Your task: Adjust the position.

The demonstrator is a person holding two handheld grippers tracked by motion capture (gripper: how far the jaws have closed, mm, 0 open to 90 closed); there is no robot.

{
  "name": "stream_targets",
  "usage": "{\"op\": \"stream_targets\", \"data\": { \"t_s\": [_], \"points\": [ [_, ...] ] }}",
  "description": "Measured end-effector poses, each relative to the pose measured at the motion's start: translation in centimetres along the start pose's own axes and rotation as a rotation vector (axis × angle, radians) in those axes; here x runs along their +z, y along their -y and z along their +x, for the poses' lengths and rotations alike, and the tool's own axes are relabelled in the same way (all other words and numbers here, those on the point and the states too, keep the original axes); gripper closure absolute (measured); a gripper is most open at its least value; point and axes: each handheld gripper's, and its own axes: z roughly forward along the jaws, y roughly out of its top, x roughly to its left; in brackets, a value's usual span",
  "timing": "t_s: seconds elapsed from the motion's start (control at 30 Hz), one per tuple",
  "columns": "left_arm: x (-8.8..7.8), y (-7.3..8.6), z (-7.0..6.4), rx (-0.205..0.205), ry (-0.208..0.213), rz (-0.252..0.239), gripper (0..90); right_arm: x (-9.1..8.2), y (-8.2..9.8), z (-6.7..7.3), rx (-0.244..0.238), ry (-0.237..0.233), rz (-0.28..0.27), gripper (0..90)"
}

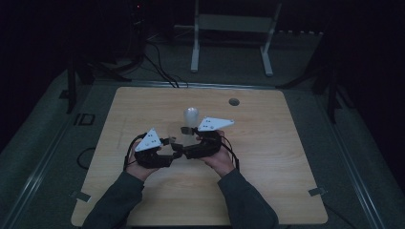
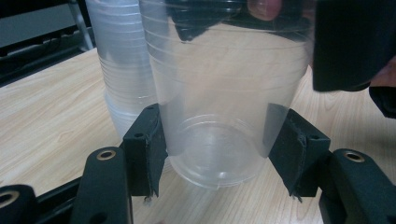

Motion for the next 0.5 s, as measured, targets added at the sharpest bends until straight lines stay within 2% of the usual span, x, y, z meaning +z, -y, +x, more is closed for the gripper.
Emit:
{"op": "stream_targets", "data": {
  "t_s": [0.13,0.5],
  "points": [
    [0.05,0.03,-0.01,-0.005,0.003,-0.009,40.8,-0.09,-0.11,-0.07,0.013,-0.001,-0.038,25.3],
    [0.06,0.15,0.07,-0.039,0.015,-0.044,40.8,0.01,-0.10,0.03,0.011,0.008,-0.069,27.3]
  ]
}}
